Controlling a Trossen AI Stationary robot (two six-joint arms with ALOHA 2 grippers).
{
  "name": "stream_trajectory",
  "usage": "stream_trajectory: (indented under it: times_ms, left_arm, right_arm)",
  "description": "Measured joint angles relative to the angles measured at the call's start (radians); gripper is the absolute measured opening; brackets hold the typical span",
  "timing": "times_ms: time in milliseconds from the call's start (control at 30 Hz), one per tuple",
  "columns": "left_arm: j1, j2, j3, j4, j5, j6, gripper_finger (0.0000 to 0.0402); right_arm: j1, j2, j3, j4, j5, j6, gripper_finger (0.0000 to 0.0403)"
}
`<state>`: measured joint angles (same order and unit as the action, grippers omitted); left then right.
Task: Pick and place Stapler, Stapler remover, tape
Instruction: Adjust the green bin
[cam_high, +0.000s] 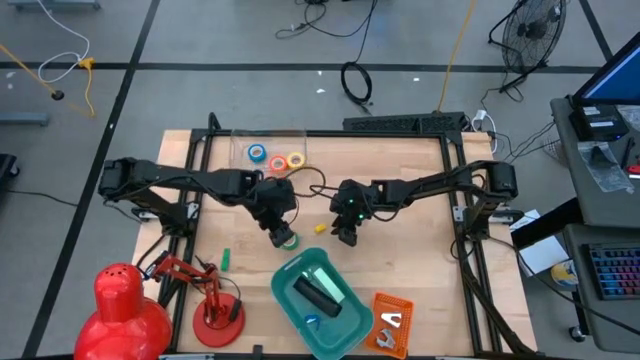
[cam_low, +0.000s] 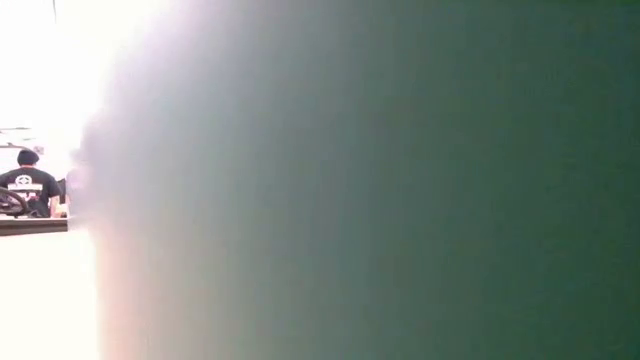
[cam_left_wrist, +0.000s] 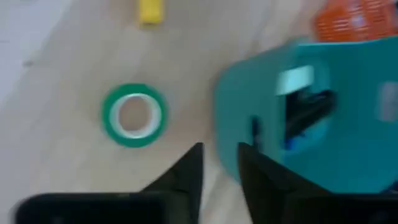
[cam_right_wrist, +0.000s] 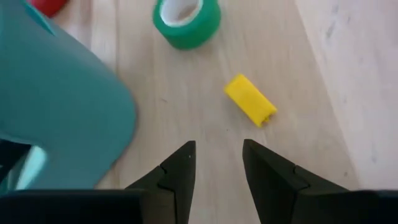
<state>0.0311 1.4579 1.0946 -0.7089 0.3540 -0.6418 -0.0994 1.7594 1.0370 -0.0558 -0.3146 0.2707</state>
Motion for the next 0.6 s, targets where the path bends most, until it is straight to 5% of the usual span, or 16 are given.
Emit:
stream_trajectory:
  times_ms: [133, 267, 600]
  left_arm:
    - [-0.079, -0.041, 0.0, 0.125, -0.007, -0.063, 0.0013]
    - [-0.164, -0.059, 0.002, 0.241, -0.018, -0.143, 0.0006]
    - [-0.367, -0.038, 0.002, 0.218, 0.044, -0.31, 0.0002]
  right_arm:
    - [-0.005, -0.049, 0.0, -0.073, 0.041, -0.013, 0.0128]
    - [-0.021, -0.108, -0.001, -0.15, 0.082, -0.007, 0.0128]
    - [-0.023, -0.252, 0.0, -0.202, 0.147, 0.084, 0.0128]
